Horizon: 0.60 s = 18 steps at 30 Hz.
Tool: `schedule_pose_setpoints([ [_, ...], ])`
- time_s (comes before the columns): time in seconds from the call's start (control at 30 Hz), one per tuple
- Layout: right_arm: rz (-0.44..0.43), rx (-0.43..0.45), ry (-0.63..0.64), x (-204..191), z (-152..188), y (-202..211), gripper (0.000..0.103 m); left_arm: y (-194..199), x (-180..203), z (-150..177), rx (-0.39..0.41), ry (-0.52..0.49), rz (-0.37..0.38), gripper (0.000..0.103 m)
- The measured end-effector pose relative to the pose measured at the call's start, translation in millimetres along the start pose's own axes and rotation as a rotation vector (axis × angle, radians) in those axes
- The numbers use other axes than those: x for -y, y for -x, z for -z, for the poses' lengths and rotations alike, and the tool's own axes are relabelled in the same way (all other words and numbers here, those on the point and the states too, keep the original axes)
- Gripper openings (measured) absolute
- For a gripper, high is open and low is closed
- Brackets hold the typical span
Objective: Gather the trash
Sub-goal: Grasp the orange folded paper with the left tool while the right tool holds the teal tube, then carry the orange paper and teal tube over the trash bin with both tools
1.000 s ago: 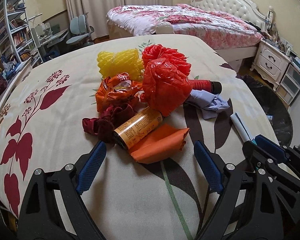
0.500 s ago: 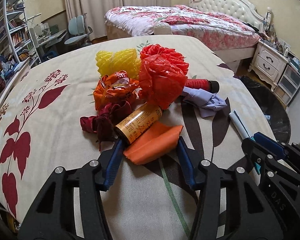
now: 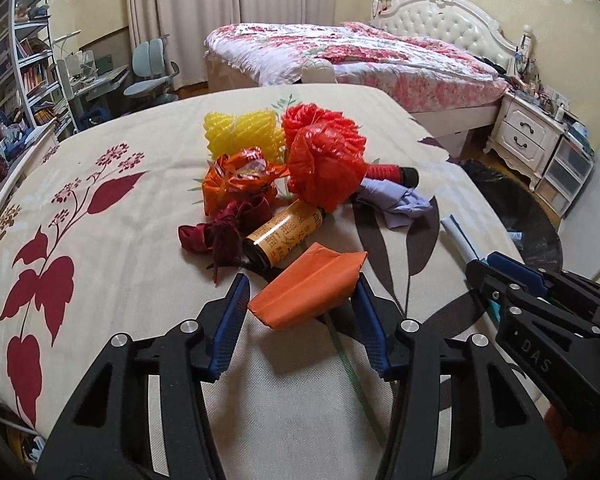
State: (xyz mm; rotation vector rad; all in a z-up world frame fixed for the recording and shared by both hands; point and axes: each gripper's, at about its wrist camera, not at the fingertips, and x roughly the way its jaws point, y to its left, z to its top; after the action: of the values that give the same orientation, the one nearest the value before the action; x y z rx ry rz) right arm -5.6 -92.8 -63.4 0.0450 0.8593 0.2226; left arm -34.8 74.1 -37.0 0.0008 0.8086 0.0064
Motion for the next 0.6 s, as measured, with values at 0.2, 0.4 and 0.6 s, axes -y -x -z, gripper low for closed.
schedule_pose_setpoints([
  [0.2, 0.012, 0.029, -0.011, 4, -4, 12, 0.022, 15, 7, -9, 0.050, -0.012, 0.028, 0.051],
  [0.4, 0.061, 0.086, -0.036, 22, -15, 26, 0.022, 17, 25, -29, 0.095, -0.030, 0.067, 0.051],
  [0.6, 0.142, 0.136, -0.094, 55, -31, 29, 0.022, 2, 60, -48, 0.124, -0.076, 0.110, 0.051],
])
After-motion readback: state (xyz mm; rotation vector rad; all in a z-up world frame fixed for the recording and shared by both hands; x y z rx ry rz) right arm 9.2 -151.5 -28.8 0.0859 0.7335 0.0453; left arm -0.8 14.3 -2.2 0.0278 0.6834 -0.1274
